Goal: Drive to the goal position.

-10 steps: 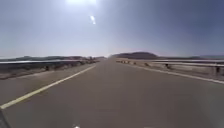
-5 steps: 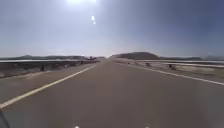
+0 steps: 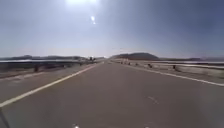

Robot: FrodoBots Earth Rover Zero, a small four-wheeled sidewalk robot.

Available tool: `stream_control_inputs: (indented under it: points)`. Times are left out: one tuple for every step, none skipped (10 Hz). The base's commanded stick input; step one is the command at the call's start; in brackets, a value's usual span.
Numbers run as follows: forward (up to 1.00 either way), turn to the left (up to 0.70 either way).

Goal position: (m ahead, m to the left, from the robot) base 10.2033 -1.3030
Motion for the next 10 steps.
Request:
stream_control_inputs:
  points:
    - [1.00, 0.00]
    - [1.00, 0.00]
    - [1.00, 0.00]
    - [1.00, 0.00]
    - [1.00, 0.00]
    - [1.00, 0.00]
    - [1.00, 0.00]
    - [1.00, 0.00]
    - [1.00, 0.00]
    - [1.00, 0.00]
